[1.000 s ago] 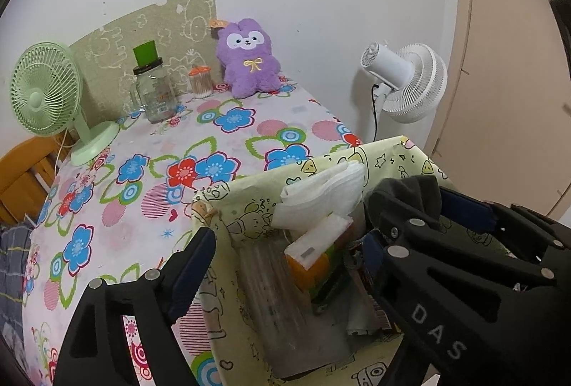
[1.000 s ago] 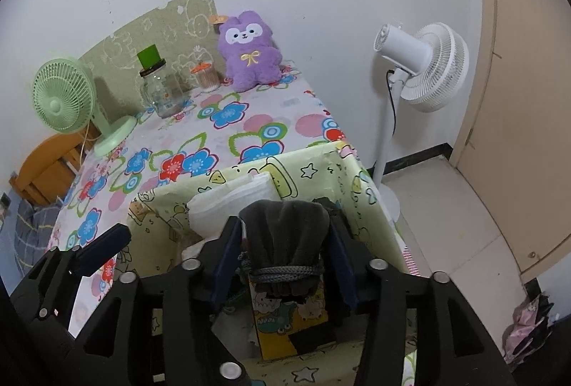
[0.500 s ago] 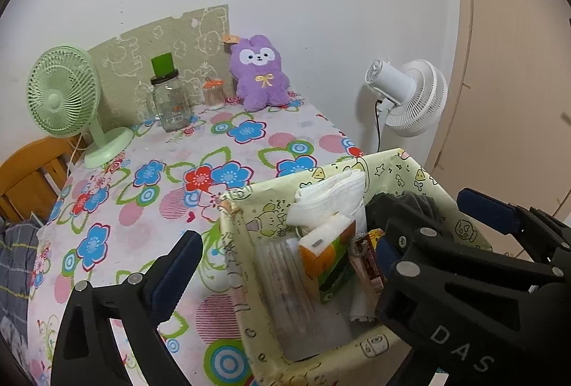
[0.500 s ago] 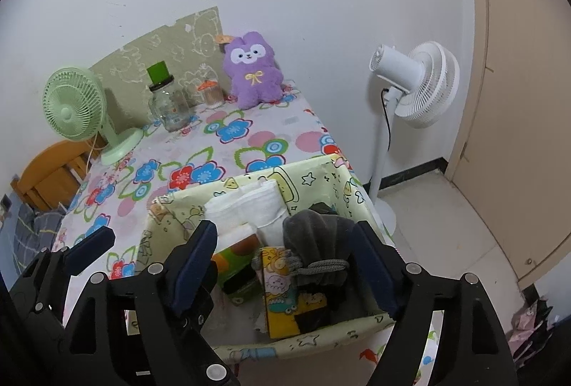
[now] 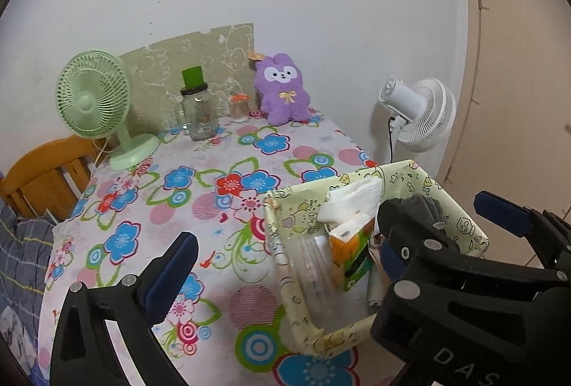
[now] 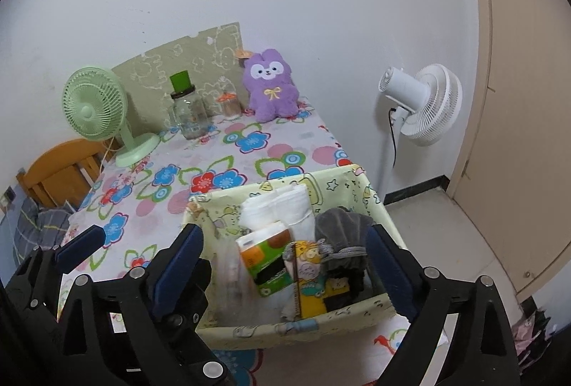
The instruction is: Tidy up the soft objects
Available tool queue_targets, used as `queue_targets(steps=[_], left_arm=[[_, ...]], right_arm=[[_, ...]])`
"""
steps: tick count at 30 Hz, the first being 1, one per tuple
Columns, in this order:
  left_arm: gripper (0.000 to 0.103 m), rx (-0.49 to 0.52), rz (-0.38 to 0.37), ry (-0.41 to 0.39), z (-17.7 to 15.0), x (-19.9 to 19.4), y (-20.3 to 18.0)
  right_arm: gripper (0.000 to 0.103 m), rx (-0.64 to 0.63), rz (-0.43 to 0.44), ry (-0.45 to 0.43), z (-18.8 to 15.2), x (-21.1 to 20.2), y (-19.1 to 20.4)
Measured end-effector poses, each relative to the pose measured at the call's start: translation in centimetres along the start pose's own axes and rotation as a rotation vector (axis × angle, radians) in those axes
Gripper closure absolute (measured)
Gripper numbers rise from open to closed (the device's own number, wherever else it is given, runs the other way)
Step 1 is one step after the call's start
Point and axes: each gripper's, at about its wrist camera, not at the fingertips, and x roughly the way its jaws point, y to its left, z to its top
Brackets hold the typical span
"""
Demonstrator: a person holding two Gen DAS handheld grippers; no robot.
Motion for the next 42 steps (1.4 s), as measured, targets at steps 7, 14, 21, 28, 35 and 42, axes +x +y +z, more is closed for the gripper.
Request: queue_targets(steps=[7,14,21,28,35,42], left_arm=[[0.000,-0.026,0.028,-0.042,-0.5,-2.4,1.9],[0.000,-0.055,0.059,-0.083,-0.9,-4.8,4.2],[0.000,-0.067,0.117,-0.114,-1.5,-7.2,6.7],[0.000,-0.106,0.150,-0.152,-2.1,-9.2,9.5],[0.000,-0.158,0.181,-0.173,-3.0,-10.7,12.3],[0.000,-0.177,0.196,-0.196,-3.9,-12.3,13.4]], right_arm=[[0.002,-0.013,0.014,-0.044,-0.2,-2.0,2.0],[0.002,-0.049,0.041,-0.088,-0.4,-4.2,4.4],[0.001,-0.079,0.068,-0.127,-0.8,-6.2,6.9],[0.001,-0.106,0.090,-0.174,-1.1,-8.0,9.1],[0.001,-0.121,0.102,-0.199,-1.5,-9.3,10.8],[0.001,-0.110,0.109,-0.215,-1.9,-10.2,11.4]])
